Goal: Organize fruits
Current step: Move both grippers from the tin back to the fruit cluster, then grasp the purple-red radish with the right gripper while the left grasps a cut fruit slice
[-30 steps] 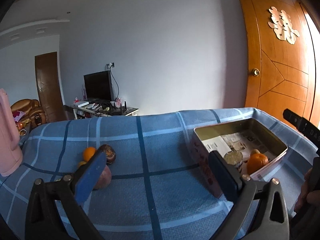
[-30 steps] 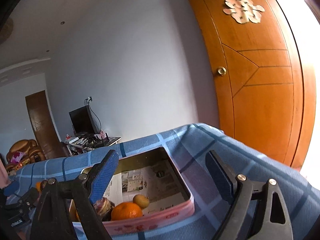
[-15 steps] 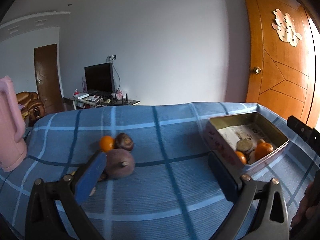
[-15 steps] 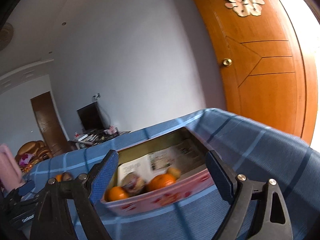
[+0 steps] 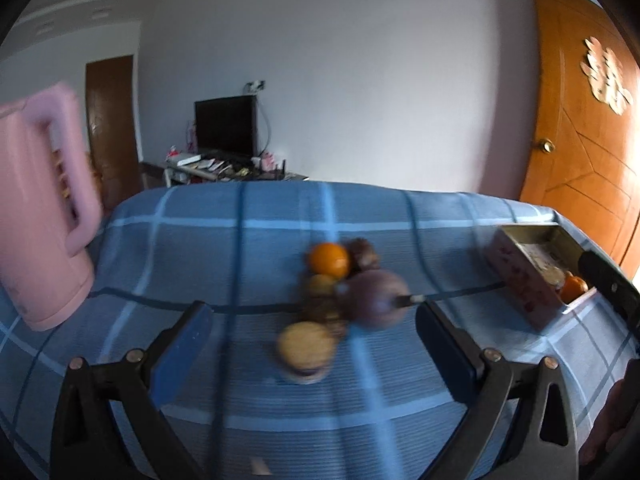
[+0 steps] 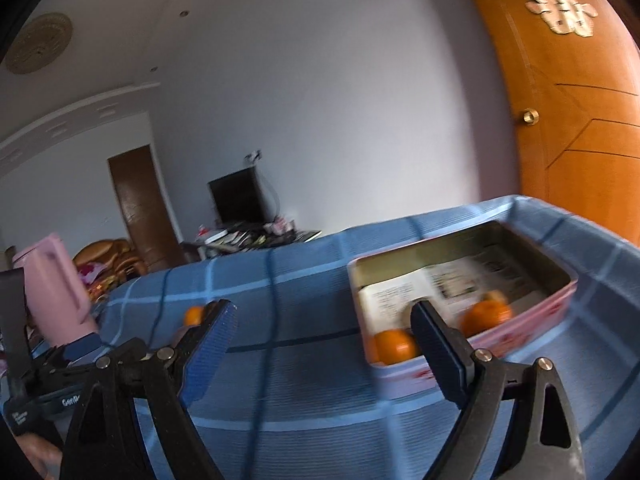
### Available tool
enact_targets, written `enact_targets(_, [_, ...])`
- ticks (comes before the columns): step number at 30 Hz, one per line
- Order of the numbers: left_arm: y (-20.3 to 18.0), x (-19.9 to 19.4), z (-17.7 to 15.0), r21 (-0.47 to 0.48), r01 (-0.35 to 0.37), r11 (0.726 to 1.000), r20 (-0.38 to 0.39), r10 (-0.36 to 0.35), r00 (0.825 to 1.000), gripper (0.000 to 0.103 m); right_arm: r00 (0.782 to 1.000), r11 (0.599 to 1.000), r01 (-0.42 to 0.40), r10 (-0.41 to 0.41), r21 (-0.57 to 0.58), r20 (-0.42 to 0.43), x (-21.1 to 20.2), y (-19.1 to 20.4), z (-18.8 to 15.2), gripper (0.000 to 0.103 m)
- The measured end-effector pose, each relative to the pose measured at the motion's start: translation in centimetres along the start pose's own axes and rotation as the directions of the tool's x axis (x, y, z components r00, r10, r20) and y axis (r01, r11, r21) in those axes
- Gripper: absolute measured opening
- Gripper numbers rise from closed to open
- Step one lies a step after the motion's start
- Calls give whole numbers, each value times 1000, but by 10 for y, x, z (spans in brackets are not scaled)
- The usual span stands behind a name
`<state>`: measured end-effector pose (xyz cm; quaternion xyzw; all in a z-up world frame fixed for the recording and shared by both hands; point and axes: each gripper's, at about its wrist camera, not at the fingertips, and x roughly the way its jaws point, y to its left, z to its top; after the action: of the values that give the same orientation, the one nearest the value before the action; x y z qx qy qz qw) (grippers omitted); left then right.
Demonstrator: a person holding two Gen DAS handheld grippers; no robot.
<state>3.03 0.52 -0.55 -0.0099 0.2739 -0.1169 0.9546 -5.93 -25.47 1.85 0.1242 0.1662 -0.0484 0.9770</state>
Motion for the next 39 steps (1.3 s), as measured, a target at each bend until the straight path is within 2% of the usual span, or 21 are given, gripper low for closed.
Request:
enact_targets(2, [15,1,1,-23,-10,1000,-9,10,1000,103,999,999,-39,39,-8,-33,10,15,-3,90])
enact_targets(6, [34,6,6,-21,-103,994,-32,102,994,103,988,994,-107,102,-37,-117,34,45,-8,90])
enact_targets(10, [49,9,13,-66,-119,991,-66,115,991,103,965,981,-183,167,-60,-204,64,71,-10,90])
enact_targets(15, [65,8,19,-105,-138,985,-73,131,989,103,907,966,-255,227,-34,-354,111,97,-19,90])
enact_targets(18, [72,8,21,-95,-163,982,-70,156,985,103,865,962,-272,245,1,-438,139,109,-26,89])
enact_targets(20, [75,7,22,-91,-175,980,-74,169,983,103,846,962,-272,258,39,-466,154,113,-29,76])
enact_targets(23, [76,8,24,-85,-152,985,-77,146,986,103,810,963,-265,254,56,-529,171,119,-35,67])
enact_targets(24, [74,8,24,-75,-141,987,-79,135,988,103,815,961,-271,257,51,-519,170,121,-34,66])
enact_targets(25, [72,8,24,-60,-133,989,-80,128,989,103,804,958,-280,265,55,-532,172,122,-36,63])
enact_targets(26, [67,9,24,-40,-126,991,-82,122,989,103,805,959,-279,267,60,-529,172,121,-35,57])
enact_targets(27, [62,9,23,-14,-121,993,-86,119,989,103,804,959,-277,269,67,-531,172,119,-35,56])
enact_targets(30, [50,14,19,53,-100,994,-105,105,989,103,795,953,-299,281,56,-538,165,115,-35,56])
enact_targets(32, [43,18,15,75,-55,996,-135,65,989,103,795,952,-301,280,51,-539,158,111,-36,56])
enact_targets(35, [36,21,11,77,31,997,-174,-17,985,103,803,955,-287,283,76,-525,148,97,-37,56])
enact_targets(39, [23,23,9,112,33,993,-171,-13,985,101,847,968,-248,233,31,-478,122,78,-31,56])
